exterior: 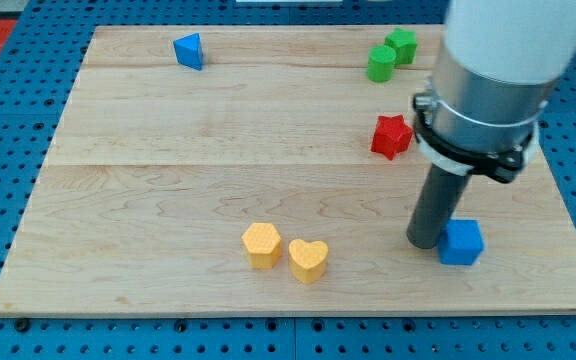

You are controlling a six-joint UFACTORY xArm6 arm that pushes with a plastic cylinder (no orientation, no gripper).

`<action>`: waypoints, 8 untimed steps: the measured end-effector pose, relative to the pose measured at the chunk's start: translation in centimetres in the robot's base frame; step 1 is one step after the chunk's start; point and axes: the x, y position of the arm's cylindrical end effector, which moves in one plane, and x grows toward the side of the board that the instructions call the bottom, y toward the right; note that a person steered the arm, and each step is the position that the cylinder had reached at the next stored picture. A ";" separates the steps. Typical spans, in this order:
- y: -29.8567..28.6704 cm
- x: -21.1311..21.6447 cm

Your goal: Move the blue triangle left to the blue cube

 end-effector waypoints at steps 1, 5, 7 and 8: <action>-6.4 -3.6; -41.9 -14.1; -42.4 -14.0; -42.0 -12.9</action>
